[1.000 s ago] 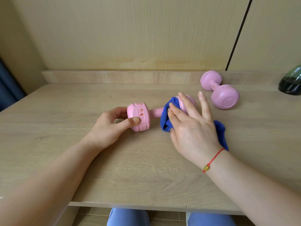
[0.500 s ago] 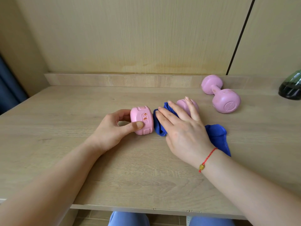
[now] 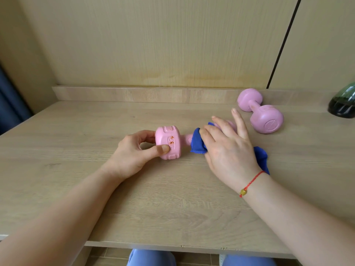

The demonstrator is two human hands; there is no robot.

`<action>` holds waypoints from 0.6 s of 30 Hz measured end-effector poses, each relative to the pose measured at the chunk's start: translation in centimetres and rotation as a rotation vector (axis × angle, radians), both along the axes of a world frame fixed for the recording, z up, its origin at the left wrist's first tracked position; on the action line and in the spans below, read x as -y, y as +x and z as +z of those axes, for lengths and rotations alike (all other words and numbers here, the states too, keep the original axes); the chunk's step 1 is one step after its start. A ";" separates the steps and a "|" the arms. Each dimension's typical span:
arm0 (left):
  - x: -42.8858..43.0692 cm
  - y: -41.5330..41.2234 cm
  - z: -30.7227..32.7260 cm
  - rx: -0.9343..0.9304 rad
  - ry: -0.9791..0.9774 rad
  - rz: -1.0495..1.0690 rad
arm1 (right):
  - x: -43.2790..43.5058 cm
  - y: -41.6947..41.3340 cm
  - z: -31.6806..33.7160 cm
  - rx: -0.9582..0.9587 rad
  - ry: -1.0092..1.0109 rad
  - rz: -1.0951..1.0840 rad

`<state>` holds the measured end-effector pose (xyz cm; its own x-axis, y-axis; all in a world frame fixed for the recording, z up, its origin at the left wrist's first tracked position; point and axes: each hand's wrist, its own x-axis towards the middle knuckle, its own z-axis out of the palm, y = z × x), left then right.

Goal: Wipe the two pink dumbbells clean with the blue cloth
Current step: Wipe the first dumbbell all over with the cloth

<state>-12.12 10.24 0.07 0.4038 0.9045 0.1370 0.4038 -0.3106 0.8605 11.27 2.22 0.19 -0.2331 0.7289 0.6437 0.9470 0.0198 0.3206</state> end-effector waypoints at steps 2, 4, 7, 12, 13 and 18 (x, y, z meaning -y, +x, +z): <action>0.1 0.0 0.0 0.019 -0.004 -0.006 | 0.0 0.0 -0.3 0.018 0.053 0.047; 0.3 0.2 0.2 0.016 0.003 -0.006 | 0.0 -0.5 -0.5 0.026 0.073 0.114; 0.6 0.3 0.4 0.020 0.016 -0.001 | 0.0 -1.9 -0.9 -0.030 -0.003 0.214; 0.5 0.4 0.3 0.051 0.026 0.045 | 0.1 -1.1 -0.6 -0.033 -0.076 0.159; 0.4 0.4 0.2 0.047 0.030 0.050 | 0.1 -0.7 -0.3 -0.059 -0.057 0.133; 0.4 0.1 0.2 0.032 0.023 0.050 | 0.4 0.8 0.4 -0.077 0.017 0.018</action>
<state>-11.98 9.85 0.25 0.3530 0.9201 0.1700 0.3922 -0.3105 0.8659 12.07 1.83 0.57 -0.1958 0.7135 0.6728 0.9683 0.0321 0.2477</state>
